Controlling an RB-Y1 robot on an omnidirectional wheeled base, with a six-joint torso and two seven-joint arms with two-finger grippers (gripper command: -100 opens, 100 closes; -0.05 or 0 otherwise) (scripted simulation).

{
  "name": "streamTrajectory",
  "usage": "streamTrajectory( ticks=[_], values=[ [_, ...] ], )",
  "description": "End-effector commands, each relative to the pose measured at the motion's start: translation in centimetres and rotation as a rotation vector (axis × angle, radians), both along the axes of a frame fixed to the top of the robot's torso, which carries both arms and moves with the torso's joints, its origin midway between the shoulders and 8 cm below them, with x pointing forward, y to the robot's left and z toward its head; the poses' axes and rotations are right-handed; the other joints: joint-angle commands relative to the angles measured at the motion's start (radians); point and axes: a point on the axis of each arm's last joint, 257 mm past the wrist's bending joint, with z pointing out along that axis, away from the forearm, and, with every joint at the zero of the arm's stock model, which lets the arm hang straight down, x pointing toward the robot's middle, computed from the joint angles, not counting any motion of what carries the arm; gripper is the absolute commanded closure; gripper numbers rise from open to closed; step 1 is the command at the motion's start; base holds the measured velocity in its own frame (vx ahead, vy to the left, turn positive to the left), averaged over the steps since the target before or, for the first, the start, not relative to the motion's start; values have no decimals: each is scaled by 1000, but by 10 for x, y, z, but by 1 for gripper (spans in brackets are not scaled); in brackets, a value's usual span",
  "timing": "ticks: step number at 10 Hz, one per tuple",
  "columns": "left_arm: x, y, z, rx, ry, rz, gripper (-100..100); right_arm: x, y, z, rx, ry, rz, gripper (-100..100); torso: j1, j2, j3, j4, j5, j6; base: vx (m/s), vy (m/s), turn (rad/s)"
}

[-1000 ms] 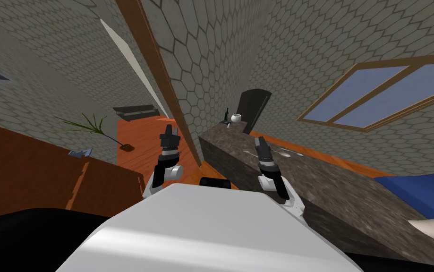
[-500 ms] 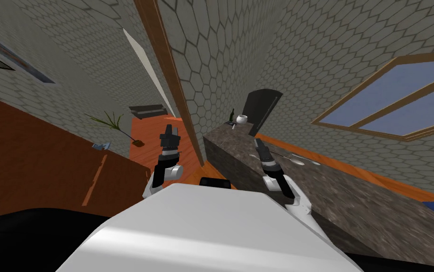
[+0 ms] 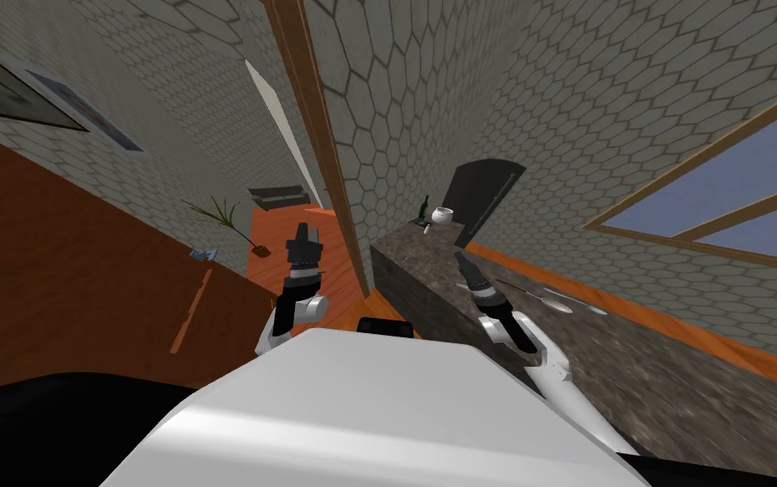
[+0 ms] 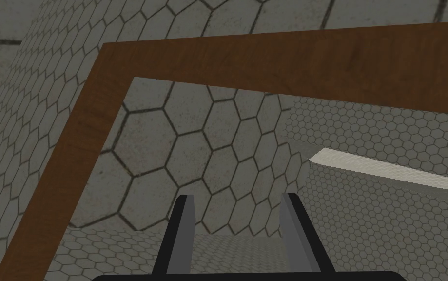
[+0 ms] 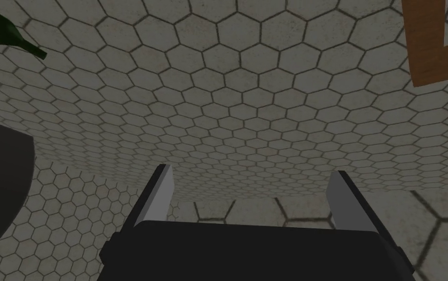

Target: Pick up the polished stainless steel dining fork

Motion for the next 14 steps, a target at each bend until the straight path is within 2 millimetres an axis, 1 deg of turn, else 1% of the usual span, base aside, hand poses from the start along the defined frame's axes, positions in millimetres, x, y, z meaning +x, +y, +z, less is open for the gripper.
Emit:
streamTrajectory(
  ticks=[1, 2, 3, 4, 5, 6, 7, 8, 9, 10, 11, 12, 13, 14],
  values=[
    [0, 0, 0, 0, 0, 0, 0, 3, -8, -16, -60, 30, 5, -100, 0, 0, 0, 0, 0, 0, 36, 34, 174],
    [0, 0, 0, 0, 0, 0, 0, 3, -8, -16, -79, 33, 12, -100, 0, 0, 0, 0, 0, -1, 38, 26, 89],
    [0, 0, 0, 0, 0, 0, 0, 6, -14, -30, -128, 62, 13, -100, 0, 0, 0, 0, 0, 0, 45, 33, 168],
    [0, 0, 0, 0, 0, 0, 0, 6, -15, -30, -145, 64, 20, -100, 0, -1, 0, 0, 0, -1, 35, 24, 88],
    [0, 0, 0, 0, 0, 0, 0, 7, -22, -45, -195, 96, 21, -100, 0, 0, 0, 0, 0, 0, 45, 32, 178],
    [0, 0, 0, 0, 0, 0, 0, 7, -22, -45, -214, 98, 27, -100, 0, -1, 0, 0, 0, -1, 35, 29, 88],
    [0, 0, 0, 0, 0, 0, 0, 8, -30, -62, -263, 132, 27, -100, 0, 0, 0, 0, 0, 0, 34, 32, 117],
    [0, 0, 0, 0, 0, 0, 0, 8, -31, -61, -285, 135, 35, -100, 0, 0, 0, 0, 0, 0, 30, 23, 89],
    [0, 0, 0, 0, 0, 0, 0, 8, -41, -79, -341, 172, 37, -100, 0, 0, 0, 0, 0, 0, 35, 30, 155],
    [0, 0, 0, 0, 0, 0, 0, 8, -42, -79, -358, 174, 42, -100, 0, 0, 0, 0, 0, 0, 30, 24, 72],
    [0, 0, 0, 0, 0, 0, 0, 6, -52, -97, -416, 214, 45, -100, 0, 1, 0, 0, 0, 0, 30, 35, 119],
    [0, 0, 0, 0, 0, 0, 0, 6, -54, -96, -433, 215, 50, -100, 1, 0, 0, 0, 0, 0, 25, 27, 65],
    [0, 0, 0, 0, 0, 0, 0, 3, -63, -113, -495, 252, 60, -100, 0, 1, 1, 0, 0, 0, 31, 26, 126],
    [0, 0, 0, 0, 0, 0, 0, 3, -67, -115, -510, 259, 57, -100, 0, 0, 0, 0, 0, 0, 31, 17, 71]
  ],
)
